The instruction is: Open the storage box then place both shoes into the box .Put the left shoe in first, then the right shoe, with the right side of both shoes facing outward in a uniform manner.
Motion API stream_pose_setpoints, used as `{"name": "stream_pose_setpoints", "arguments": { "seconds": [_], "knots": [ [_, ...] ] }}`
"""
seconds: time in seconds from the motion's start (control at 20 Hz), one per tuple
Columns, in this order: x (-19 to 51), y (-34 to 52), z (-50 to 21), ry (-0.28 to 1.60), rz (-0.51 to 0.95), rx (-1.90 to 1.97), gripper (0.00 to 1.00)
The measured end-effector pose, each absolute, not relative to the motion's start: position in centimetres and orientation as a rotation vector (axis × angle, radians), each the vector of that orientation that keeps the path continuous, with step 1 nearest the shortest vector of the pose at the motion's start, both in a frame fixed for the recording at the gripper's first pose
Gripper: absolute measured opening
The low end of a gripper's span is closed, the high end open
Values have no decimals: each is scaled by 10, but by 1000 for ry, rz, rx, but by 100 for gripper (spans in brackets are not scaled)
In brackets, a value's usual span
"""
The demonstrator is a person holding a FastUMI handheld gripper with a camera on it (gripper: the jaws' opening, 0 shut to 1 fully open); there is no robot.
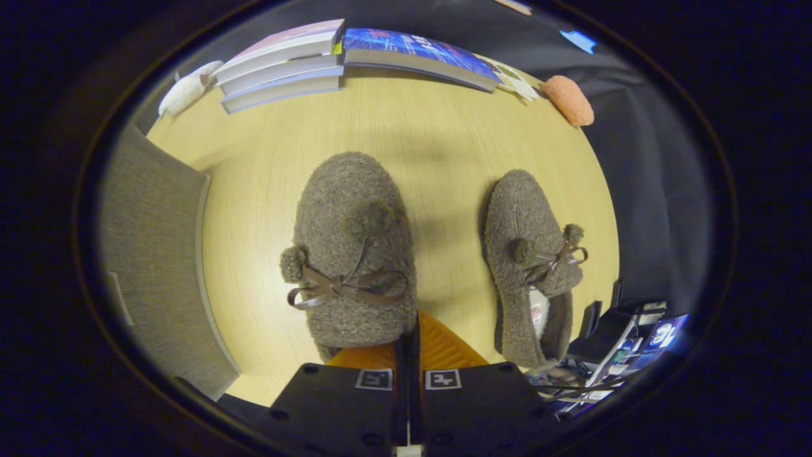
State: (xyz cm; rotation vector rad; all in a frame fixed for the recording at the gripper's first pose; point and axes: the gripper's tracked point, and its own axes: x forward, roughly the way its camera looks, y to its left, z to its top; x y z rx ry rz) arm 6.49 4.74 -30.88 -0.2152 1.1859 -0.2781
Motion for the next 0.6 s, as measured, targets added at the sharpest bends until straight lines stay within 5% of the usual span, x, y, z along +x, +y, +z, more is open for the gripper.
{"name": "stream_pose_setpoints", "arguments": {
  "seconds": [0.6],
  "knots": [
    [18, 68, -214, 1167, -446, -399, 5]
  ]
}}
